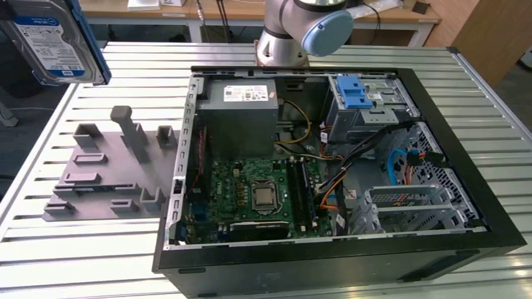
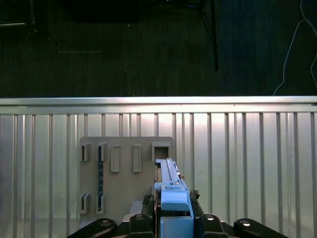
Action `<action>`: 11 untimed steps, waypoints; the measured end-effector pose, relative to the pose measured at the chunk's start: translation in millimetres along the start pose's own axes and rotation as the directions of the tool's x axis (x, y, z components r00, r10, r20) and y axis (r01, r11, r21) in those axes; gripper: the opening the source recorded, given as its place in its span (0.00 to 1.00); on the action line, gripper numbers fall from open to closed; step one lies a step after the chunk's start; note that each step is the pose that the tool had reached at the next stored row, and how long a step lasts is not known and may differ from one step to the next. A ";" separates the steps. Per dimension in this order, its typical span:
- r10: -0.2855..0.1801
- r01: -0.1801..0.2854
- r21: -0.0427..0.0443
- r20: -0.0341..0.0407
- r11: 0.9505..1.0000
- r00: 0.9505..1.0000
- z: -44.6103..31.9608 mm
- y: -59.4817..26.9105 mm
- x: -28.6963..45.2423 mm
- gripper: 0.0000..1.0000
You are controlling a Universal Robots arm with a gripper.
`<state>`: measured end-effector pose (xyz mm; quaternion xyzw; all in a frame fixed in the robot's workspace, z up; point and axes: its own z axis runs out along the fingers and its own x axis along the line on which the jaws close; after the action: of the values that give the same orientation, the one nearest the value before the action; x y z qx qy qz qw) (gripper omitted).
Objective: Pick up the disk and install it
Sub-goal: 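Pick up the disk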
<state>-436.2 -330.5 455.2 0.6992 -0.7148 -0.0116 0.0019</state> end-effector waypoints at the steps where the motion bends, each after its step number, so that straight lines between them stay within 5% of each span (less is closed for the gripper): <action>1: 0.000 0.000 0.000 0.000 1.000 1.000 -0.3 0.0 0.0 0.37; 11: 0.000 0.000 0.000 0.000 1.000 1.000 -2.6 0.0 0.0 0.37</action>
<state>-436.2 -330.5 457.8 0.6992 -0.7148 -0.0117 0.0019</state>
